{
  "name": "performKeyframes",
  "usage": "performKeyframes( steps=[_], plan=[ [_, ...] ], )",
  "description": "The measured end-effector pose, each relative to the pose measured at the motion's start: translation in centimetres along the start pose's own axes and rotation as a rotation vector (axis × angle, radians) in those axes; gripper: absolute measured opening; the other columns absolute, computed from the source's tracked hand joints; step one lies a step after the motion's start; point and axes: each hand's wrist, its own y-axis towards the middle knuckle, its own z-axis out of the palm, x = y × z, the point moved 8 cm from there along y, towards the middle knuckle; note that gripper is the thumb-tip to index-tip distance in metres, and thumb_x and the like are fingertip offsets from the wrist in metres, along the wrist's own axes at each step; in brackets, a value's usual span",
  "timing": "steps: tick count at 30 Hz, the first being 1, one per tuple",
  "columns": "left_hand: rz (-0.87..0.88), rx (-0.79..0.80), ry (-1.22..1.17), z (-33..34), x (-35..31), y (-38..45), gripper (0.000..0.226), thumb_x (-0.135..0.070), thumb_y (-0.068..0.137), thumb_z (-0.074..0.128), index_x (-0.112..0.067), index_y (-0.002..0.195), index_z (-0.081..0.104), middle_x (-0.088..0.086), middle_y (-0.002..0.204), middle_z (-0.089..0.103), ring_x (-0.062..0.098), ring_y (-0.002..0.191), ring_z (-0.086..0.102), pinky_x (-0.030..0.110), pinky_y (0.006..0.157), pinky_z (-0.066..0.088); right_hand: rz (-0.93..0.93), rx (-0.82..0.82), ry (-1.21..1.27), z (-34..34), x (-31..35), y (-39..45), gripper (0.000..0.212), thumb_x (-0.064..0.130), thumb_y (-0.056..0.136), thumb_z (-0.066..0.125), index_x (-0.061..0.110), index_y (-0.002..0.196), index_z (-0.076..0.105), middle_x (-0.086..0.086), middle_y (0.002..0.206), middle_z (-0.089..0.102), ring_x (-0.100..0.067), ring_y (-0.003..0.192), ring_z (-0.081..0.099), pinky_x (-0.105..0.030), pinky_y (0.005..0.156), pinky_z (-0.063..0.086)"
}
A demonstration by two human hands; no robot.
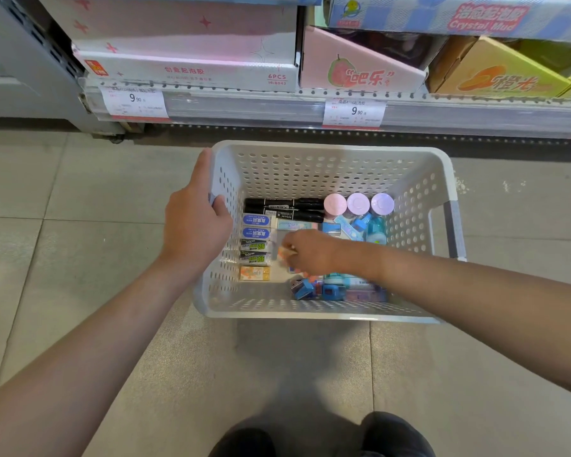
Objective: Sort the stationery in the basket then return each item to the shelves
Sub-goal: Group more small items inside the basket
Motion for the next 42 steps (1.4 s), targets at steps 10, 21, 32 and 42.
performKeyframes(
  steps=[10, 21, 32, 42],
  plan=[
    [0.0, 0.01, 0.007, 0.0, -0.1, 0.0, 0.064, -0.007, 0.096, 0.049, -0.02, 0.151, 0.019, 0.006, 0.088, 0.052, 0.012, 0.064, 0.044, 0.014, 0.046, 0.032, 0.116, -0.015, 0.038, 4.5, 0.4, 4.1, 0.036, 0.028, 0.087, 0.064, 0.006, 0.115, 0.057, -0.006, 0.098, 0.061, -0.017, 0.085, 0.055, -0.024, 0.07, 0.042],
    [-0.007, 0.007, 0.021, -0.1, -0.1, 0.0, 0.063, -0.006, 0.096, 0.05, -0.02, 0.151, 0.022, 0.0, 0.071, 0.047, 0.01, 0.055, 0.044, 0.015, 0.049, 0.031, 0.203, -0.029, 0.055, 4.9, -0.3, 4.9, 0.033, 0.014, 0.084, 0.066, 0.006, 0.114, 0.055, -0.009, 0.109, 0.065, -0.02, 0.092, 0.062, -0.028, 0.081, 0.051],
    [-0.011, -0.006, 0.001, 0.0, 0.1, 0.0, 0.063, -0.007, 0.095, 0.05, -0.02, 0.151, 0.023, -0.005, 0.066, 0.044, 0.008, 0.055, 0.044, 0.016, 0.05, 0.031, 0.534, 0.368, 0.843, 9.1, -1.4, 4.8, 0.022, -0.005, 0.095, 0.041, -0.002, 0.11, 0.056, -0.011, 0.137, 0.051, -0.017, 0.123, 0.053, -0.027, 0.075, 0.052],
    [0.02, -0.003, -0.008, 0.0, 0.2, 0.1, 0.062, -0.007, 0.095, 0.05, -0.018, 0.15, 0.024, 0.004, 0.072, 0.051, 0.009, 0.055, 0.046, 0.019, 0.05, 0.034, 0.254, 0.148, 0.37, 1.0, -3.3, 1.2, 0.014, 0.006, 0.095, 0.049, 0.005, 0.085, 0.058, -0.008, 0.08, 0.058, -0.01, 0.056, 0.061, -0.016, 0.045, 0.048]
  ],
)
